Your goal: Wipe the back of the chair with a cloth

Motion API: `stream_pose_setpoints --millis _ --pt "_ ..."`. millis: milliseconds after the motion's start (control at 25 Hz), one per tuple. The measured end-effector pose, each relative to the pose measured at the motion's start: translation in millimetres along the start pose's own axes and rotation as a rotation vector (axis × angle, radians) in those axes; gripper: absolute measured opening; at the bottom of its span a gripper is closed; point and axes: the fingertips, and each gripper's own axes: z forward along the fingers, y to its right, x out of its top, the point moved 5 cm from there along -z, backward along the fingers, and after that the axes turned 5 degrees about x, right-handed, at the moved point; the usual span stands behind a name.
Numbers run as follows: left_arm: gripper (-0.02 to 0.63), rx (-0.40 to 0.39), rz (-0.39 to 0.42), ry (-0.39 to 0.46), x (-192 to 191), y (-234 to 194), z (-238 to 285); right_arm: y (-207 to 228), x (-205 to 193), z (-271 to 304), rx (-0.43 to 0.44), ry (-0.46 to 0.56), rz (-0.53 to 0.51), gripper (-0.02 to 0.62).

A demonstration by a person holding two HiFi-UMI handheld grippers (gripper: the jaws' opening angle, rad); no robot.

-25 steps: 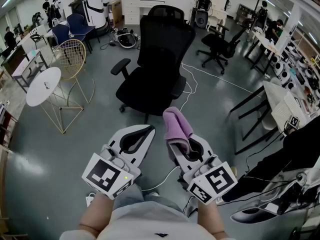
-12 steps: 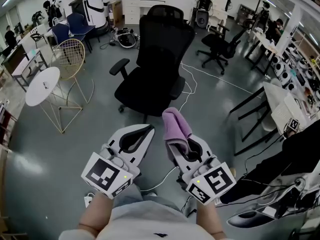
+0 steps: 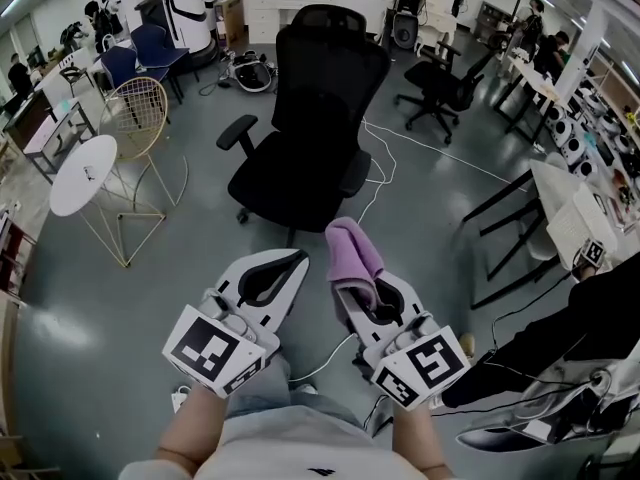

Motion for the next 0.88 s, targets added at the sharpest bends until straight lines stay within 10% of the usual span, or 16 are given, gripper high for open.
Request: stream_pose_setpoints --millis 880 --pt "0.012 -0.07 -0.023 0.001 2.5 -128.6 84.4 73.3 17.0 120.4 -0.053 -0.023 0.034 0.107"
